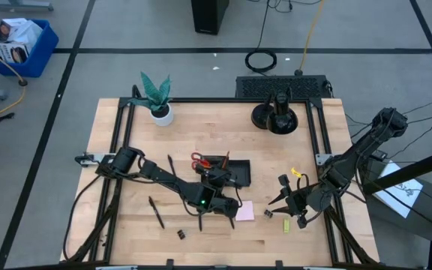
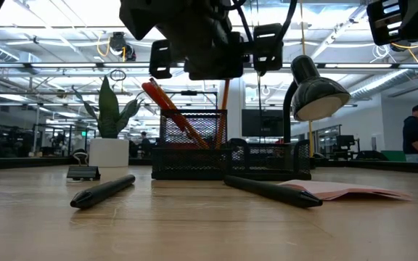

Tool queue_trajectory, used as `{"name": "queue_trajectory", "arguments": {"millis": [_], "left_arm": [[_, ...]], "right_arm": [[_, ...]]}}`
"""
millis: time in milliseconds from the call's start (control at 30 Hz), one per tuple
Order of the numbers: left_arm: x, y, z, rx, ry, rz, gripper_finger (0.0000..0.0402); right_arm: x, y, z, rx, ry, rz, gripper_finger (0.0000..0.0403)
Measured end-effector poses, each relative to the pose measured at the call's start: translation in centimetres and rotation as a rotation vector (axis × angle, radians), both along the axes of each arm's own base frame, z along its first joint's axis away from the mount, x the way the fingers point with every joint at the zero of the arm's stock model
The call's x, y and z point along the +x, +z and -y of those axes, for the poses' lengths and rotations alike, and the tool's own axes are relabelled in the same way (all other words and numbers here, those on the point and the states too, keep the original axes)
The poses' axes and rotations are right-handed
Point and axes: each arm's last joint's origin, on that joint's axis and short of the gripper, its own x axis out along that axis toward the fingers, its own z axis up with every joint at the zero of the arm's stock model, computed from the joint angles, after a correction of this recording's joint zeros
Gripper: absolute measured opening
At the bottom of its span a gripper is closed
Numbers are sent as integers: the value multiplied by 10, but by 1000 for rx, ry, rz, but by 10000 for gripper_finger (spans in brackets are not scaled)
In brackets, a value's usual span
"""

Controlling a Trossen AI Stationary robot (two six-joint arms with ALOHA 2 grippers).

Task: Pick and place office supplies into organizer
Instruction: Put the orange pencil into the desk organizer

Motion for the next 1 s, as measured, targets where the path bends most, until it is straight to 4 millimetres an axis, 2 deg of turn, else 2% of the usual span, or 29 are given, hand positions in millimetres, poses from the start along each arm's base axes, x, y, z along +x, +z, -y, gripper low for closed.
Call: {"name": "queue_trajectory", "arguments": {"millis": [267,1000], "left_arm": [[0,0,0,-2,-1,0,85],[0,1,0,18,1,-31,88]], "right_arm": [[0,0,0,0,0,0,112],[0,0,0,0,0,0,112]]}}
